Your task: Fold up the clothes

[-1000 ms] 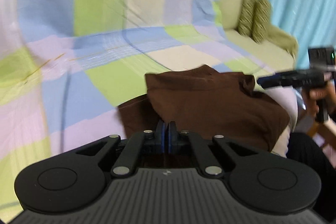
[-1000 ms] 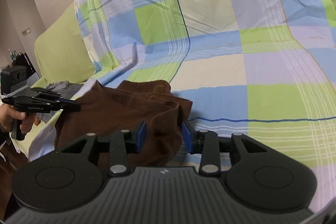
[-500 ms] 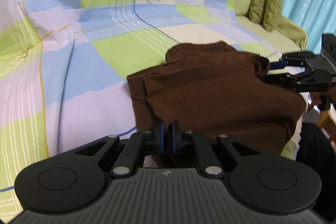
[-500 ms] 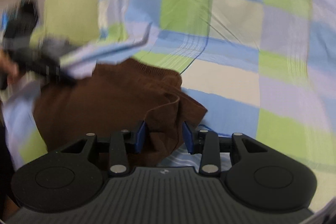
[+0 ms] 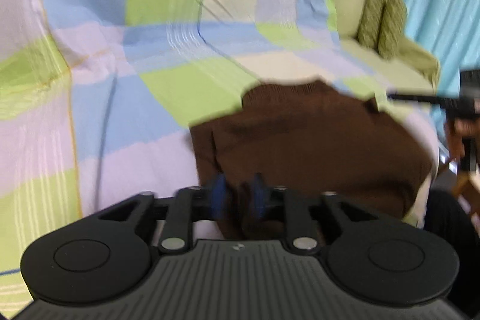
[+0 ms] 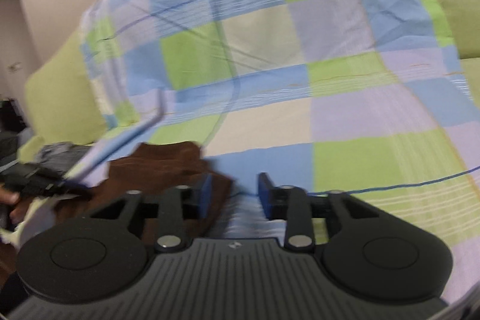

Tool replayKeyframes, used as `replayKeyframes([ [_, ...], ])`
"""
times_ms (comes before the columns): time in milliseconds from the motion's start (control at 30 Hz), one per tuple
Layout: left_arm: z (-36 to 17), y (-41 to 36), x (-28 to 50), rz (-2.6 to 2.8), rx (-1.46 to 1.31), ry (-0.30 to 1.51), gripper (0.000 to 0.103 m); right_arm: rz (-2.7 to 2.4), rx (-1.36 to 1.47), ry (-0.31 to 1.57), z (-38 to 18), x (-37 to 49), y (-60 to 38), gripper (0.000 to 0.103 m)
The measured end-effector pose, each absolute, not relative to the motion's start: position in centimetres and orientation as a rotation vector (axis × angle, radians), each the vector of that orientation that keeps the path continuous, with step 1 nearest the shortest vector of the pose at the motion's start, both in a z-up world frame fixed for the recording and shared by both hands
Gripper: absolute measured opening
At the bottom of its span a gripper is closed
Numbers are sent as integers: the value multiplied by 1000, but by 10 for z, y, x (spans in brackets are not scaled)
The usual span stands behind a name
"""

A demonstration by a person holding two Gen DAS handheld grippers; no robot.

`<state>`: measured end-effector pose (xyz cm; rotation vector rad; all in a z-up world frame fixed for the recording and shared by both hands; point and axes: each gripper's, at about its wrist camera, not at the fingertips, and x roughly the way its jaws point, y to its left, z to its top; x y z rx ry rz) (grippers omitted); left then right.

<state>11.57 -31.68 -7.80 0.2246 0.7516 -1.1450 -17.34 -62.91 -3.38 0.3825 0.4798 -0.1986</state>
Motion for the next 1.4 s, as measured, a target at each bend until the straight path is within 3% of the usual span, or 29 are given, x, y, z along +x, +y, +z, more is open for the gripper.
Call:
replayKeyframes([
  [200,-91,-344,129,-1121,279,737,39,-160,389,538,-45,-156,-618,33],
  [333,-104,-348,137,-1079,291,720,52,-176,424,549,-51,-151,-625,49],
  [567,-115,-347,152,-1147,173,787,53,-116,533,535,-68,-135,-641,49],
  [633,-116,-348,155,-1166,150,806,47,-112,574,537,-73,-131,-645,43],
  [667,-115,-349,154,-1175,147,809,19,-111,604,538,-76,-129,-648,32],
  [700,-114,-349,152,-1180,152,806,4,-114,624,539,-78,-128,-650,25],
  [733,-111,-347,147,-1179,172,787,3,-123,622,537,-76,-129,-648,10],
  [833,-93,-332,122,-1197,223,701,1,-136,586,536,-67,-136,-641,6],
  [1100,-43,-312,121,-1178,128,583,1,-89,502,437,-11,-157,-624,5],
  [1200,-55,-331,138,-1147,159,623,1,-87,496,440,-6,-135,-636,5],
  [1400,-109,-355,167,-1087,174,735,2,-118,527,520,-53,-81,-674,5],
])
